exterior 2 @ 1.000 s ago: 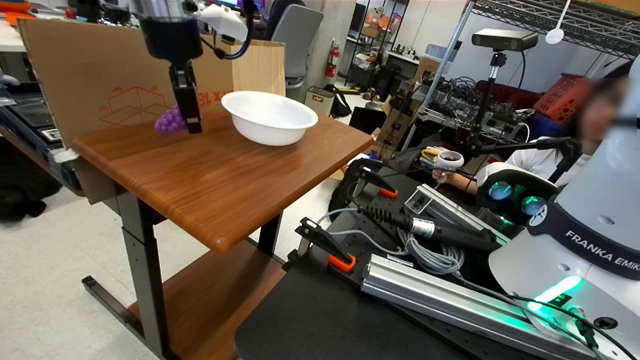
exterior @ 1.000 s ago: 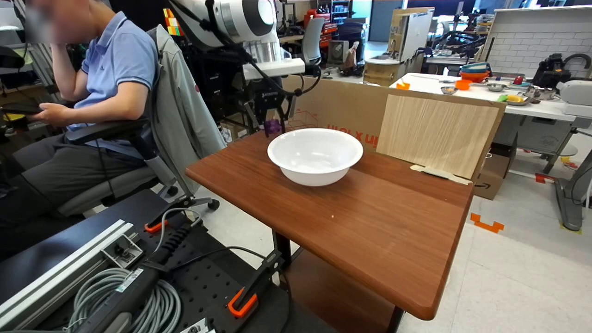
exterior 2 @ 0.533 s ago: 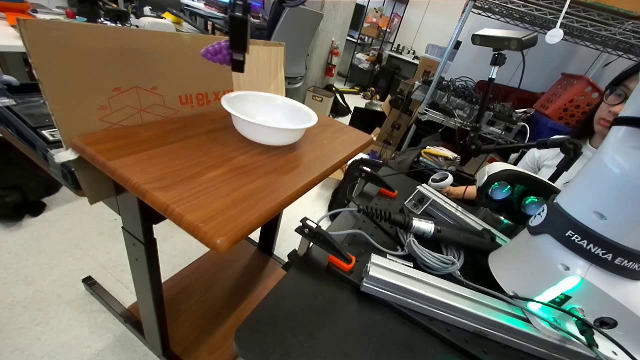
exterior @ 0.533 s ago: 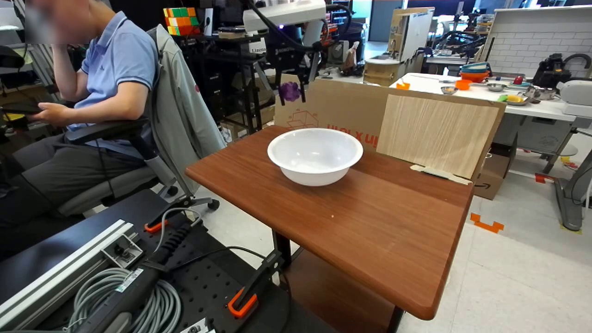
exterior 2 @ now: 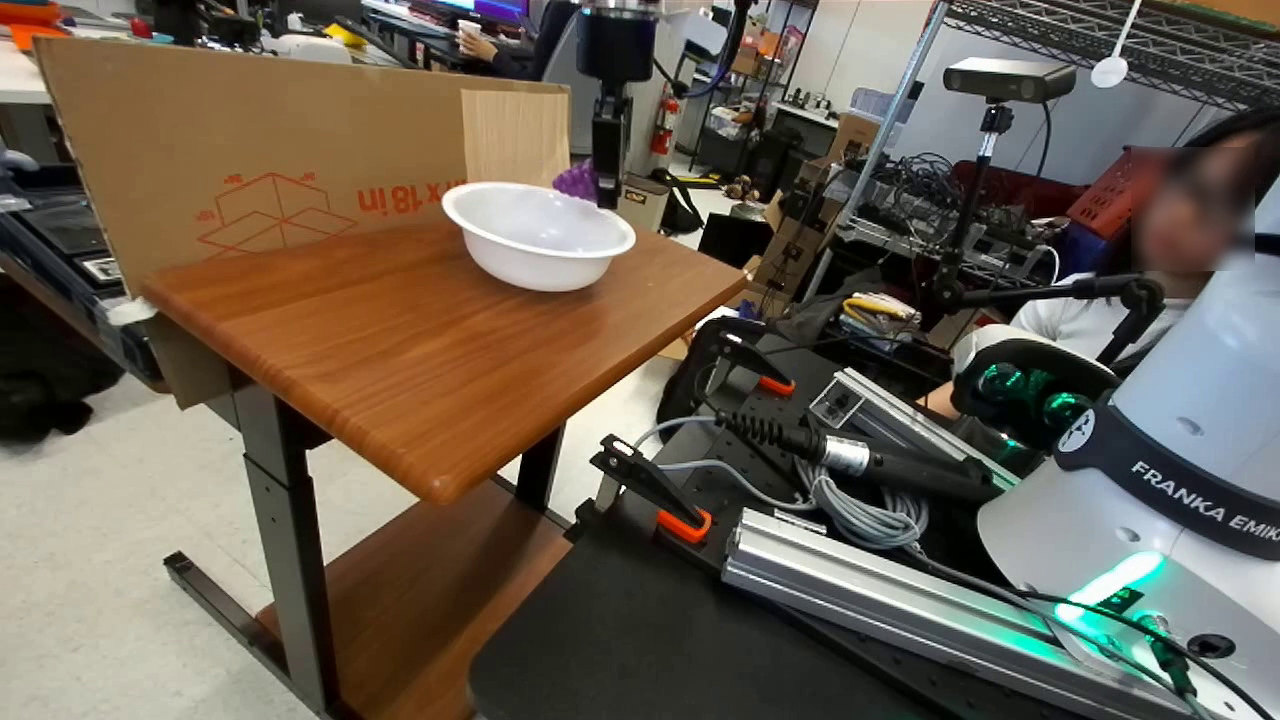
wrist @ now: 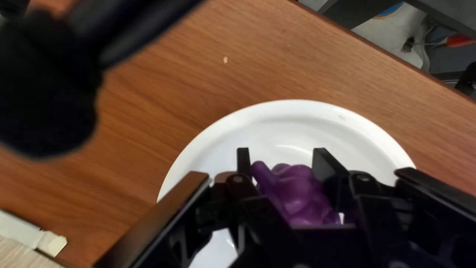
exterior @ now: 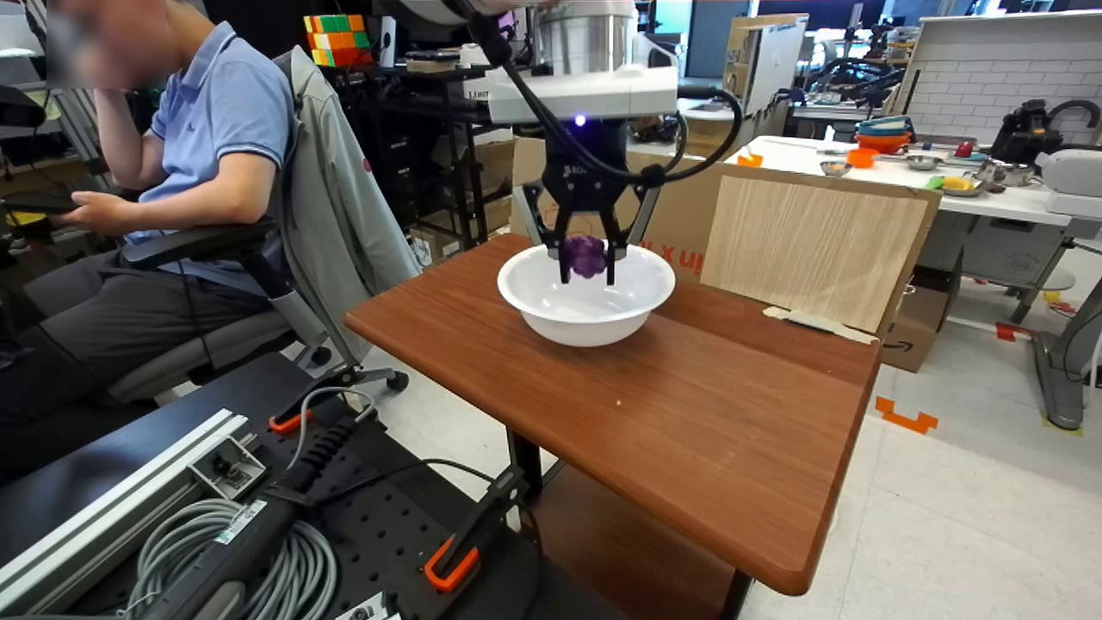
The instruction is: Put the purple grapes inside the white basin
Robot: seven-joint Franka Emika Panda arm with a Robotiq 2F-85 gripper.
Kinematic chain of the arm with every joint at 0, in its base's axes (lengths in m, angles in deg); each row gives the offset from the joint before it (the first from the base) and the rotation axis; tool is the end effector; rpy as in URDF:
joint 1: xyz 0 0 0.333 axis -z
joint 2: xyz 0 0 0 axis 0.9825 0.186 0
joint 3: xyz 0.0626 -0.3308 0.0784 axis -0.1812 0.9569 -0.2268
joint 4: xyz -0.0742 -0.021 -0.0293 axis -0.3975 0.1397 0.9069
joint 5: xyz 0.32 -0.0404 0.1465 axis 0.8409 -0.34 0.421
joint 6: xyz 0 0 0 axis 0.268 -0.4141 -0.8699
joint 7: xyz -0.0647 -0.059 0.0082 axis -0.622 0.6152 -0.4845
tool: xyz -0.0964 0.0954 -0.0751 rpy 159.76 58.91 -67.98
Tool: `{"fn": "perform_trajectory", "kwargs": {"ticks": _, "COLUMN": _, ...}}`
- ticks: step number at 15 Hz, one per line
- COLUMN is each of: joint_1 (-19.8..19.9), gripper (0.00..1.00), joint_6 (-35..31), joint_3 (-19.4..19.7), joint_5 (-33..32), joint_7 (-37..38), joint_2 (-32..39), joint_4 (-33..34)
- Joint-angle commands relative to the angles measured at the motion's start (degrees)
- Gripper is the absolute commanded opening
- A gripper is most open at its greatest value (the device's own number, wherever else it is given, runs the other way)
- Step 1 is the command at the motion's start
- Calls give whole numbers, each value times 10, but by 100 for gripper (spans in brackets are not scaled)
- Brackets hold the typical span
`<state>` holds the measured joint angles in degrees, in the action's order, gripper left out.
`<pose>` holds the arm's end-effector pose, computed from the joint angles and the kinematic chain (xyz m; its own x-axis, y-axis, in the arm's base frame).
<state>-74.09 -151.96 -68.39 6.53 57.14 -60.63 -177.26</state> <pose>0.5315 -0.0616 0.2744 0.8584 0.4818 -0.1761 0.4971 -0.8660 0.0536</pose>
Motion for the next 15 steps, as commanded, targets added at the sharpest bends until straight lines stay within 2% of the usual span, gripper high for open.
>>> {"fn": "perform_trajectory", "kwargs": {"ticks": 1, "joint_1": -15, "gripper": 21, "joint_6": 24, "joint_3": -2, "joint_5": -6, "joint_7": 37, "joint_2": 52, "joint_4": 30}}
{"fn": "perform_trajectory", "kwargs": {"ticks": 4, "joint_1": -26, "gripper": 21, "joint_6": 30, "joint_3": -9, "joint_5": -5, "joint_7": 51, "joint_2": 84, "joint_4": 56}}
{"fn": "perform_trajectory", "kwargs": {"ticks": 5, "joint_1": -29, "gripper": 41, "joint_6": 33, "joint_3": -11, "joint_5": -4, "joint_7": 55, "joint_2": 92, "joint_4": 66}}
{"fn": "perform_trajectory", "kwargs": {"ticks": 6, "joint_1": -32, "gripper": 71, "joint_6": 38, "joint_3": -12, "joint_5": -2, "joint_7": 59, "joint_2": 98, "joint_4": 74}}
{"fn": "perform_trajectory", "kwargs": {"ticks": 7, "joint_1": -34, "gripper": 72, "joint_6": 42, "joint_3": -14, "joint_5": 1, "joint_7": 60, "joint_2": 99, "joint_4": 80}}
{"fn": "perform_trajectory", "kwargs": {"ticks": 10, "joint_1": -26, "gripper": 95, "joint_6": 34, "joint_3": -31, "joint_5": 22, "joint_7": 37, "joint_2": 54, "joint_4": 56}}
{"fn": "perform_trajectory", "kwargs": {"ticks": 12, "joint_1": -20, "gripper": 100, "joint_6": 22, "joint_3": -41, "joint_5": 34, "joint_7": 18, "joint_2": -13, "joint_4": 6}}
{"fn": "perform_trajectory", "kwargs": {"ticks": 14, "joint_1": -17, "gripper": 100, "joint_6": 31, "joint_3": -48, "joint_5": 52, "joint_7": -15, "joint_2": -72, "joint_4": -32}}
{"fn": "perform_trajectory", "kwargs": {"ticks": 15, "joint_1": -30, "gripper": 100, "joint_6": 23, "joint_3": -33, "joint_5": 29, "joint_7": 21, "joint_2": 11, "joint_4": 32}}
